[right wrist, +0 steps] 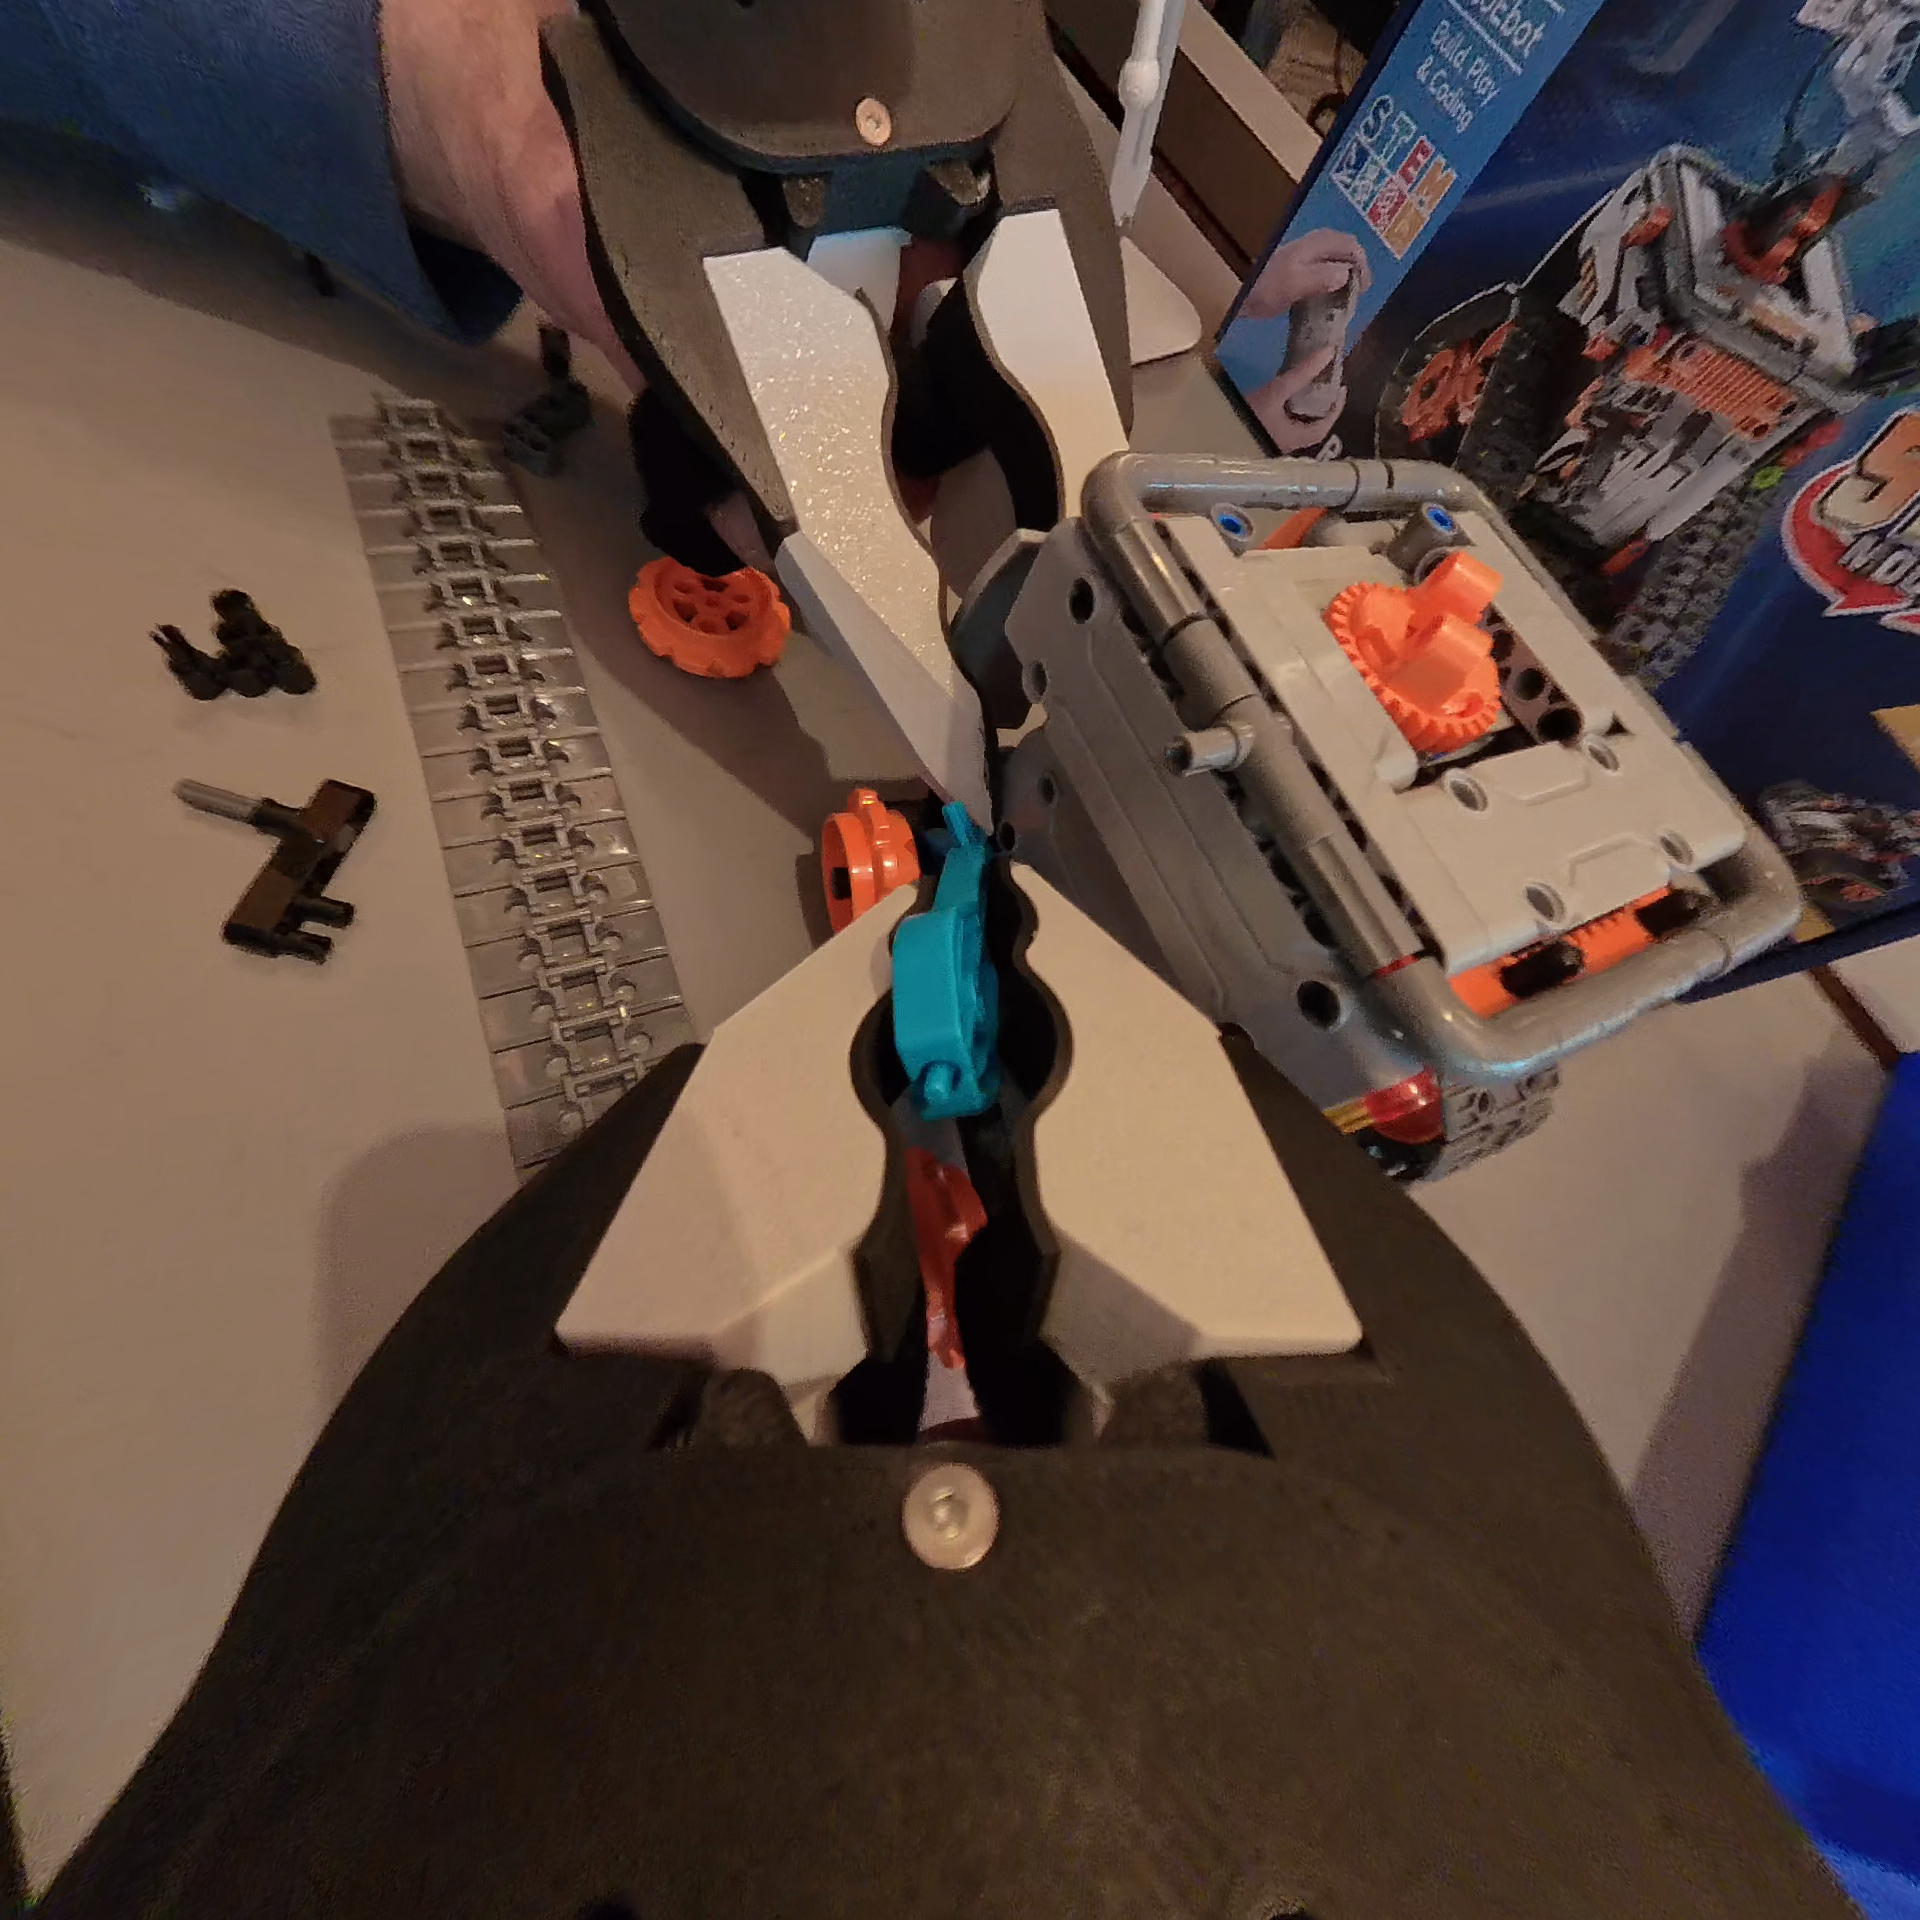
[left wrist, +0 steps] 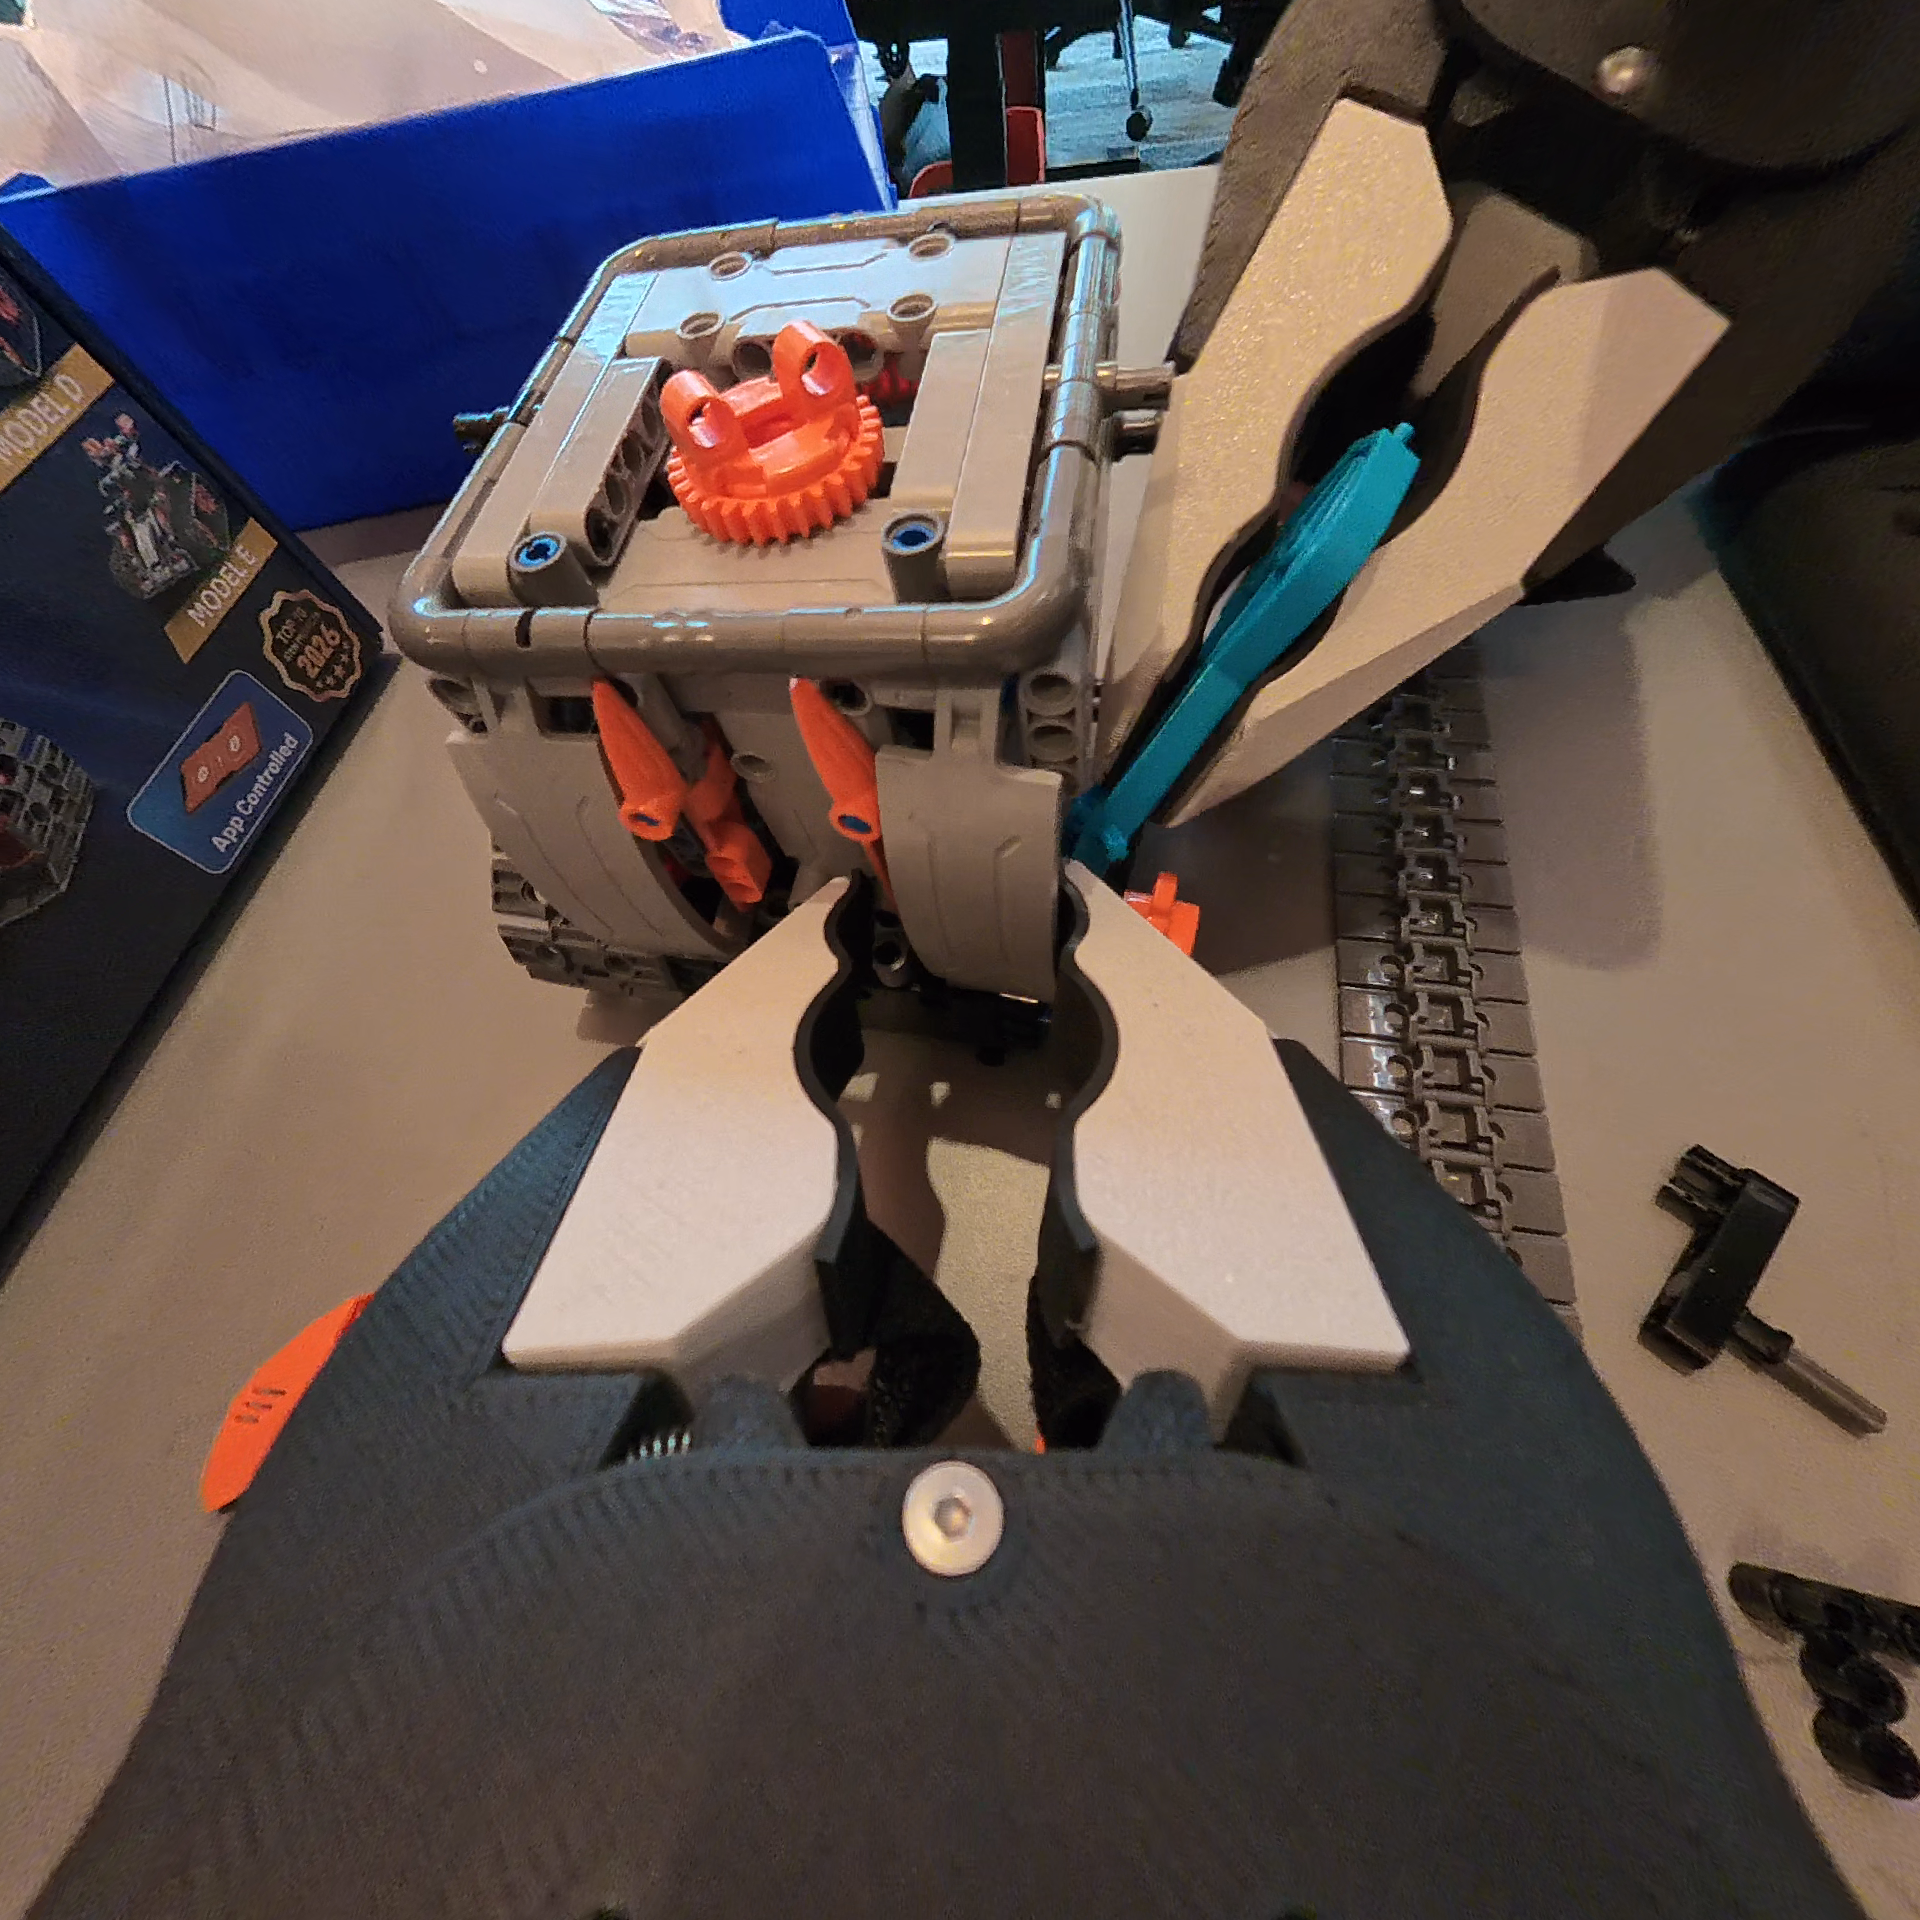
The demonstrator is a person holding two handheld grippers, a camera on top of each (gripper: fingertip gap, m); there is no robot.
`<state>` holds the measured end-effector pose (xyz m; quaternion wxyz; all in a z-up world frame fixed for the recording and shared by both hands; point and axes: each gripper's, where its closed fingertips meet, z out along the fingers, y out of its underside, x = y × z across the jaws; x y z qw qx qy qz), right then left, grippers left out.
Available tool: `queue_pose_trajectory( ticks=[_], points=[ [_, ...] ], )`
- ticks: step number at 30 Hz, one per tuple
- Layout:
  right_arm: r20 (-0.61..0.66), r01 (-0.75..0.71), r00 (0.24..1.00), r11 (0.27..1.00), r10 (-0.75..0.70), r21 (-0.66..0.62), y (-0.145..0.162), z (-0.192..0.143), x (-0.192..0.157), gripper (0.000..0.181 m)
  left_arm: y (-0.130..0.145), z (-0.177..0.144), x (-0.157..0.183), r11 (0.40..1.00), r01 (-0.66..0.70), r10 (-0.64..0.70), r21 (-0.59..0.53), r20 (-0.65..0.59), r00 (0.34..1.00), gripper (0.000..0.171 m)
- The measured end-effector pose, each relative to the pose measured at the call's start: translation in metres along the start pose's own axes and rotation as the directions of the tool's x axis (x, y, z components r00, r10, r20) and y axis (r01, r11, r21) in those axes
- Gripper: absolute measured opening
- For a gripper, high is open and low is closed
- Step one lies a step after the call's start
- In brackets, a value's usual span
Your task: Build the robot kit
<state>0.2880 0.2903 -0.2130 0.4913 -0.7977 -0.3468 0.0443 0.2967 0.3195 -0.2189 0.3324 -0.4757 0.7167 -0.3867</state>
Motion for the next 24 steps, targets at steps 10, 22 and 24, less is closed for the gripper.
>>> queue_pose_trajectory(
  ticks=[10,22,24],
  points=[
    [-0.212,0.198,0.953,0.974,-0.218,-0.109,0.007,0.000,0.005,0.006,0.000,0.003,-0.002,1.000,-0.007,0.007,-0.009,0.027,1.000,0.033],
    [-0.157,0.154,0.973,0.983,-0.168,-0.097,0.014,-0.004,0.008,0.006,0.000,0.001,-0.003,0.998,-0.040,0.042,-0.042,0.046,0.998,0.037],
    [-0.165,0.154,0.972,0.983,-0.169,-0.101,0.015,-0.006,0.009,0.006,0.004,-0.002,-0.002,0.996,-0.044,0.047,-0.078,0.043,0.998,0.037]
  ],
)
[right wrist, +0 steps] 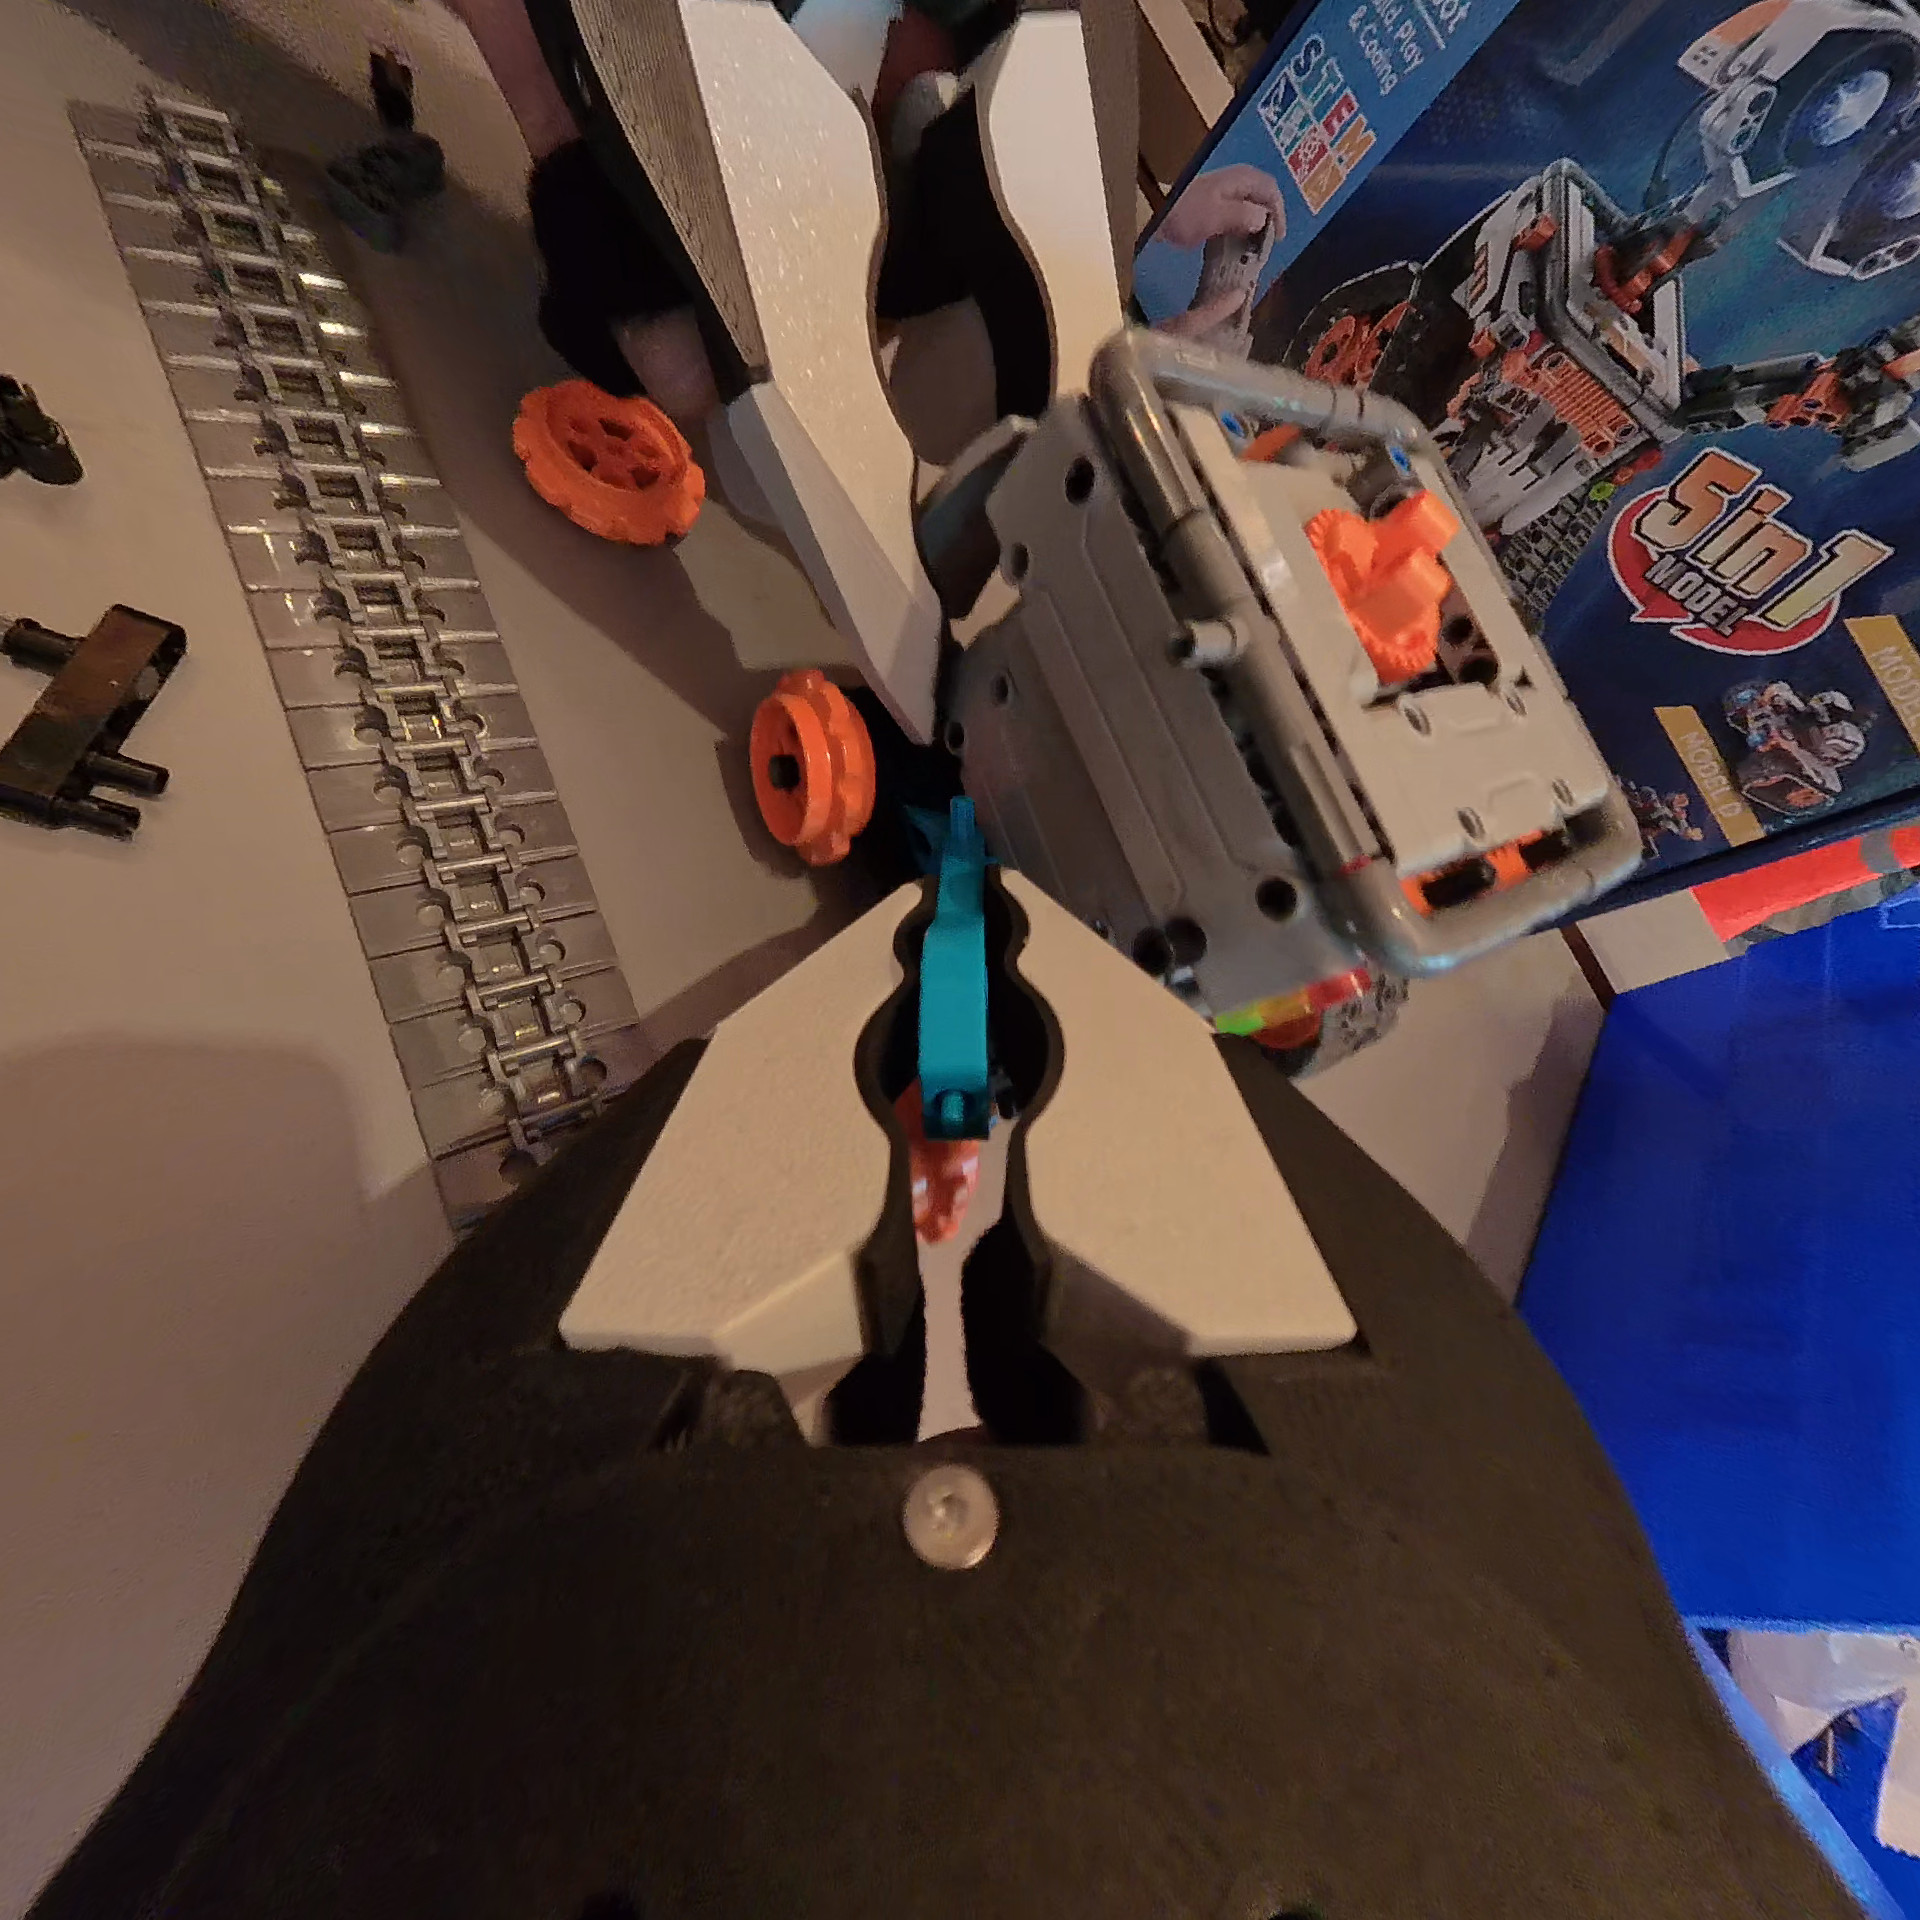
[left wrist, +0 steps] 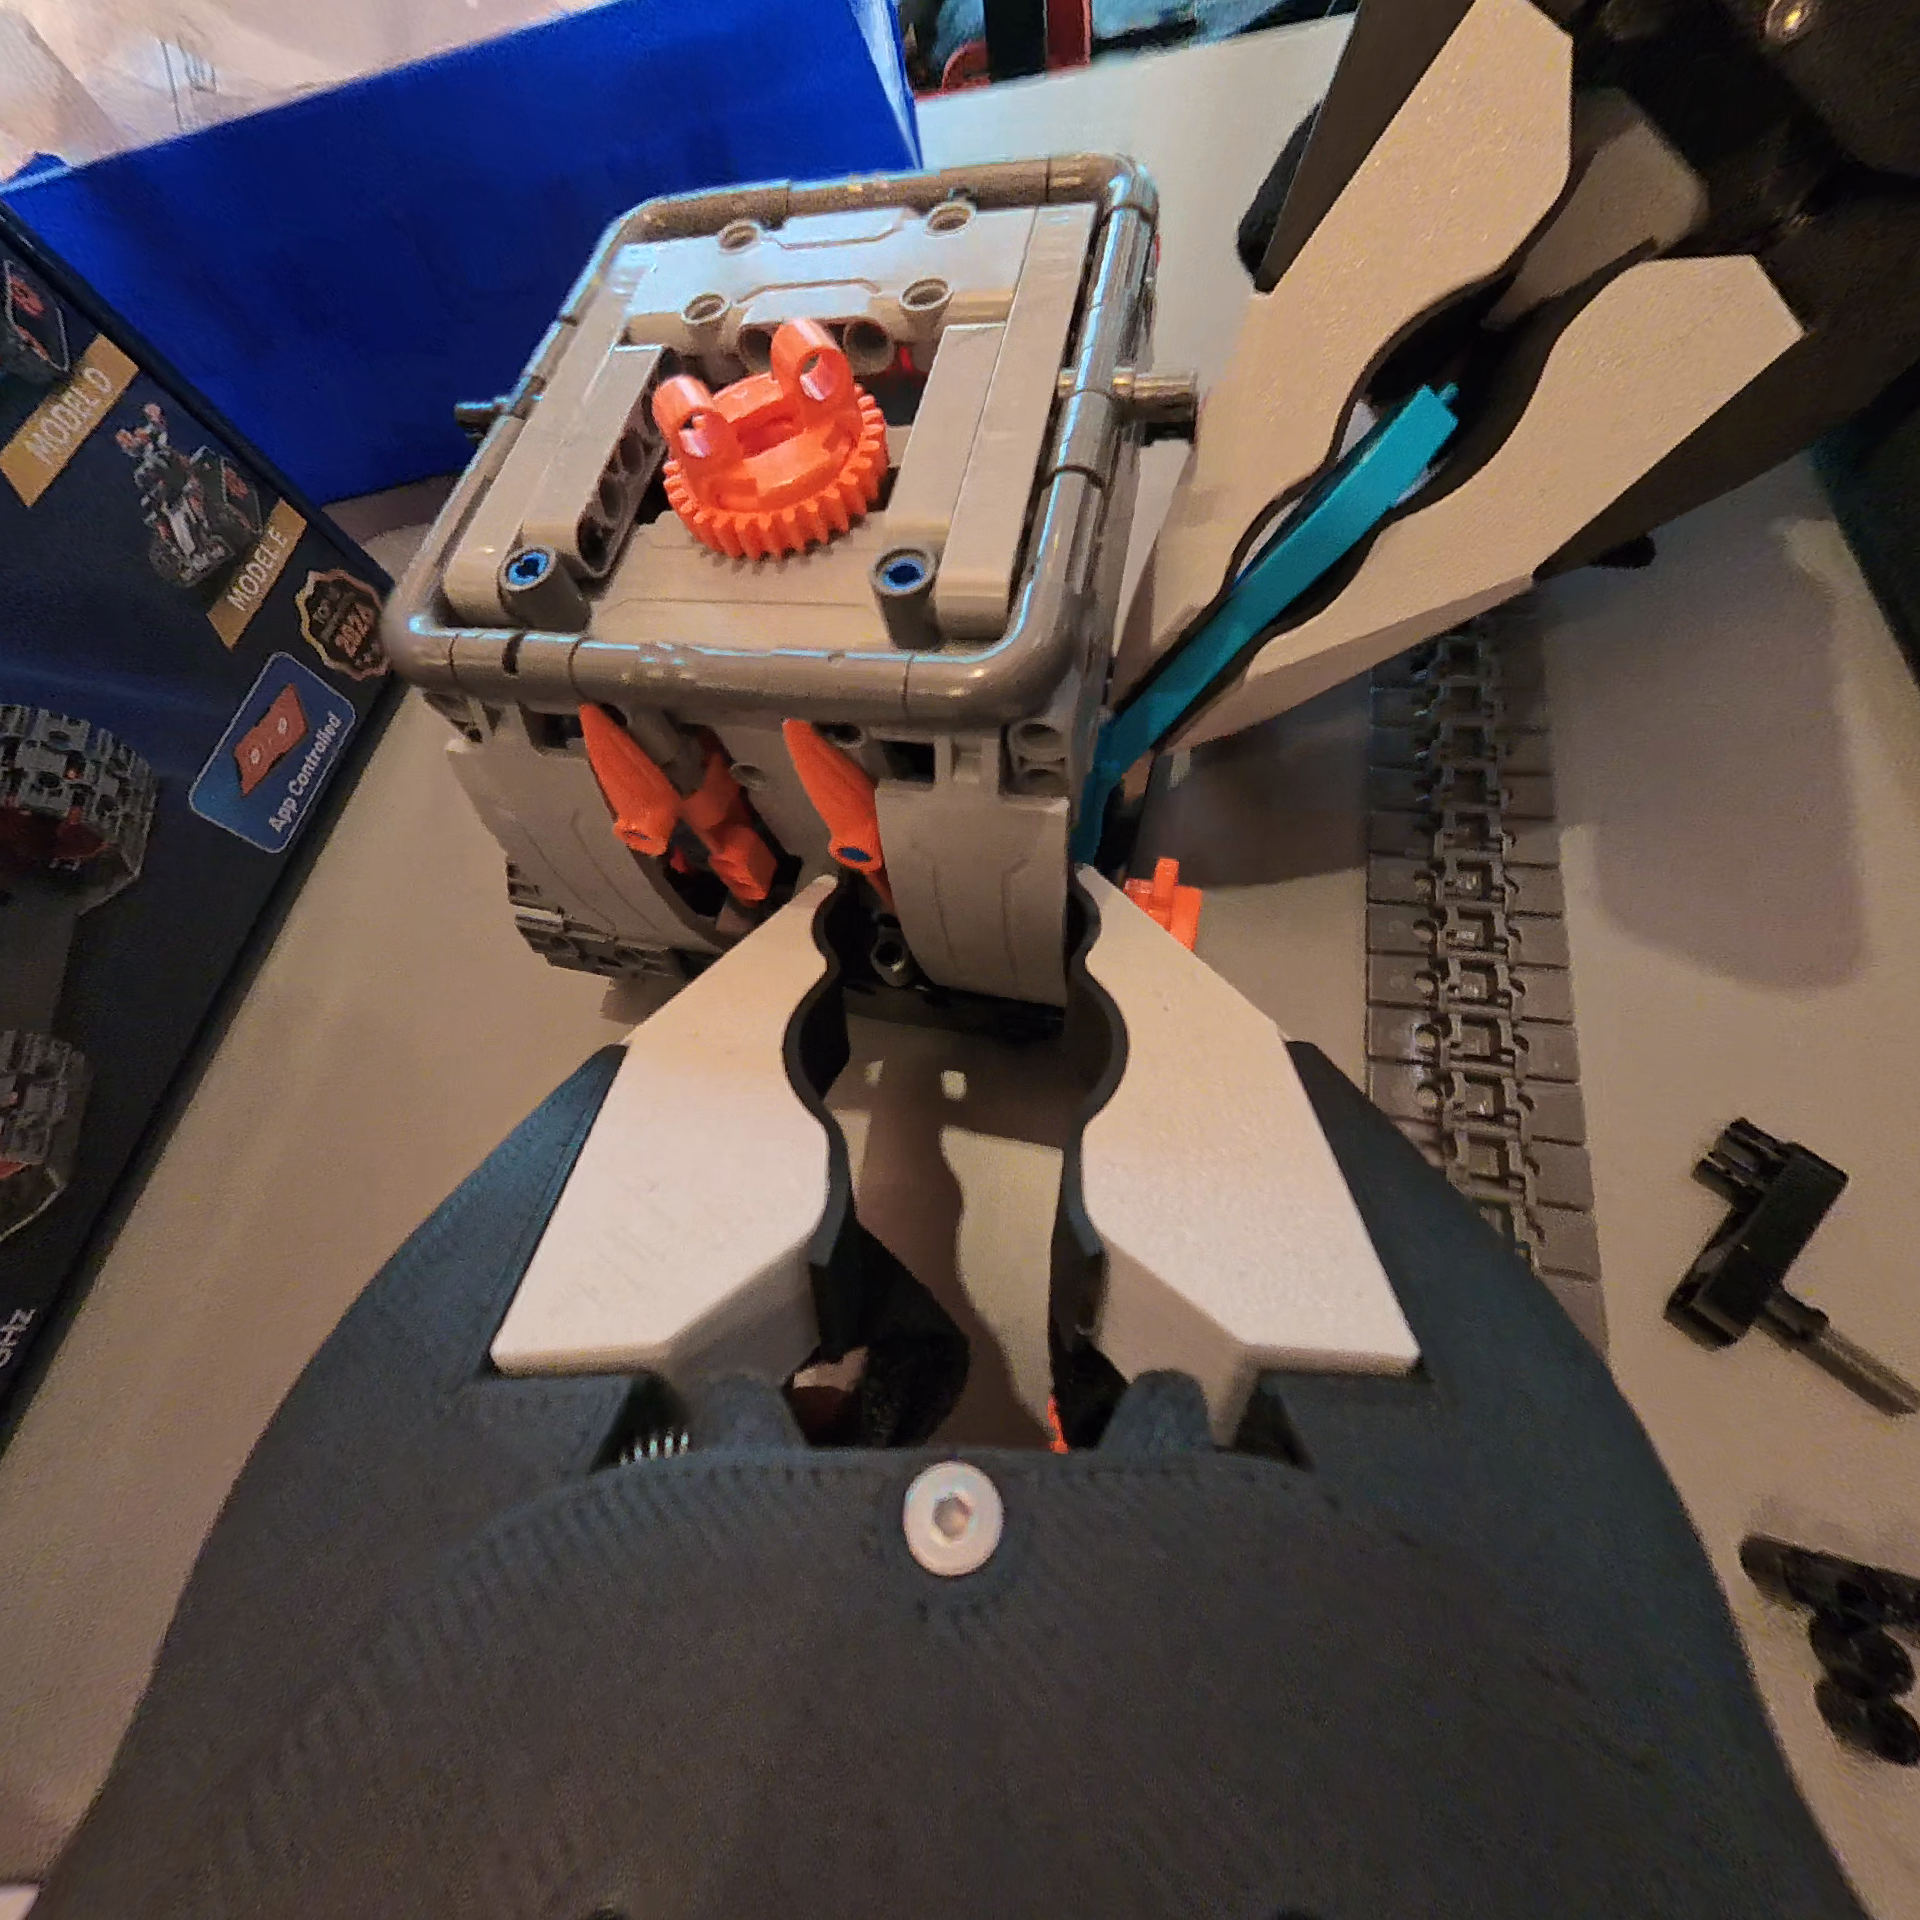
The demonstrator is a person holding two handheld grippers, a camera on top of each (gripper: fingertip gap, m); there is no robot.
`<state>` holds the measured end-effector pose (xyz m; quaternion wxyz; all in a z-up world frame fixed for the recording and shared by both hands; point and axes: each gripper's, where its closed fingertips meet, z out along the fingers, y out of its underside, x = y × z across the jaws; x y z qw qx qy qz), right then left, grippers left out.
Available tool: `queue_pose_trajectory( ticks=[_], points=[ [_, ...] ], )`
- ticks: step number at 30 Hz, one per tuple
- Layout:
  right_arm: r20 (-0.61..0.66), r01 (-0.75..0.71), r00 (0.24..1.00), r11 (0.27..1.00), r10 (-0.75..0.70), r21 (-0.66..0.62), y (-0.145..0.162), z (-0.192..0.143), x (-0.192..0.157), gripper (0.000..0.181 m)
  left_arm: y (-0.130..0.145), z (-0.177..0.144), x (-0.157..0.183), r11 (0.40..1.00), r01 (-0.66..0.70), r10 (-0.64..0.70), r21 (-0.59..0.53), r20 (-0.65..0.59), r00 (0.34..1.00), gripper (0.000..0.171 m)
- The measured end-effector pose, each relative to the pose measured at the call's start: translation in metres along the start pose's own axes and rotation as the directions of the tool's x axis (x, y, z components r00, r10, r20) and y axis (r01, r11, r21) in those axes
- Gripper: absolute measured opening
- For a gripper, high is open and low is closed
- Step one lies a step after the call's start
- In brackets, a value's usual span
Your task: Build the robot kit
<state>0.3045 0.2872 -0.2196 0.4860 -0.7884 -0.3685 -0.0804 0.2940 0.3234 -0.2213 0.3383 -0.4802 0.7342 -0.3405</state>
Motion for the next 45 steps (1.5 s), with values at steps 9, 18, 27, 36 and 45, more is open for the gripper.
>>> queue_pose_trajectory(
  ticks=[9,18,27,36,45],
  points=[
    [0.054,-0.029,0.998,1.000,0.029,-0.006,0.003,0.008,-0.008,0.006,0.019,-0.016,-0.001,0.998,0.012,-0.013,-0.056,-0.023,1.000,0.043],
    [0.093,-0.168,0.982,0.984,0.162,0.056,-0.004,0.008,-0.004,0.006,0.018,-0.013,0.000,1.000,0.028,-0.028,-0.002,-0.056,0.998,0.037],
    [0.192,-0.198,0.965,0.977,0.180,0.082,-0.005,0.011,-0.010,0.006,0.017,-0.012,0.003,0.999,0.025,-0.023,0.029,-0.077,0.997,0.037],
    [0.261,-0.182,0.953,0.978,0.151,0.099,-0.004,0.009,-0.012,0.009,0.017,-0.011,0.003,0.998,0.041,-0.038,0.041,-0.085,0.996,0.037],
    [0.319,-0.195,0.935,0.975,0.154,0.102,-0.003,0.008,-0.013,0.010,0.016,-0.010,0.005,0.997,0.053,-0.047,0.055,-0.103,0.994,0.038]
  ],
)
